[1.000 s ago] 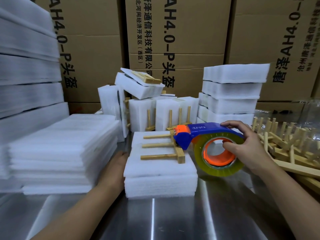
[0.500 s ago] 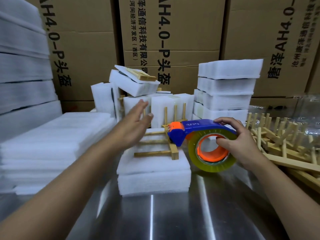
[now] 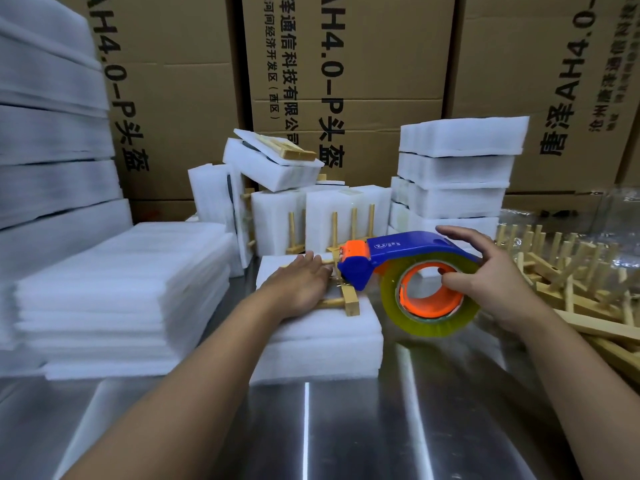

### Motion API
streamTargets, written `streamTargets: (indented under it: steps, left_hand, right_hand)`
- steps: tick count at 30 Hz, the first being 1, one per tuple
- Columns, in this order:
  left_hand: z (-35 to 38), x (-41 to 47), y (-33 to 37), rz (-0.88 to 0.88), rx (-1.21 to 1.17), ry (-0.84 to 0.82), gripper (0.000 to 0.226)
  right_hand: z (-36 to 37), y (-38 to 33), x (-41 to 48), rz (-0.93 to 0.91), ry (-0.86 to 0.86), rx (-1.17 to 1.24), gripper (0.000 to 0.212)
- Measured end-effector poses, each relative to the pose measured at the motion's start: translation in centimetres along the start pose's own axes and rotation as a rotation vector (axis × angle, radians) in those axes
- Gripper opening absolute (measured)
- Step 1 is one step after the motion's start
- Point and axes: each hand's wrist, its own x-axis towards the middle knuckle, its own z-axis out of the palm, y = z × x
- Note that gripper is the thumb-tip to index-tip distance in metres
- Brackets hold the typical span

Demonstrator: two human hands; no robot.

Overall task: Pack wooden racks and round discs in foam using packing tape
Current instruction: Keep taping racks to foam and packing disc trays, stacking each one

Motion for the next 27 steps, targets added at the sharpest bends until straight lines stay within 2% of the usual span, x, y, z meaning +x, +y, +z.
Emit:
streamTargets:
  steps: [5,8,16,21,27]
  left_hand:
    - [0.1,-0.3,-0.1,0.033,0.073,-0.042,0.047]
    - [0.0,-0.7,0.1,0.032,0.031,-0.063,0.05]
    - [0.1,-0.7,0.1,0.053,0.051,-0.06,0.052]
    - [0.0,-0.7,0.1,0.079,0.054,-0.058,0.049]
    - [0.3,-0.5,-0.2,0.057,0.011,-0.053,0.052]
  right_hand:
    - [-2.1,-0.1,0.2,-0.015,0.015,0.022,0.078]
    - [-4.5,-0.3,0.2,-0.027,0.027,0.043,0.079]
    - [-5.3,-2.3,0.7,-0.066,-0.201,-0.25,0.071]
    - [-4.6,-1.6,0.5,-0.071,-0.334,-0.364,0.075]
    - [-4.1,-0.3,-0.2,-0.052,-0.302,-0.306,0.074]
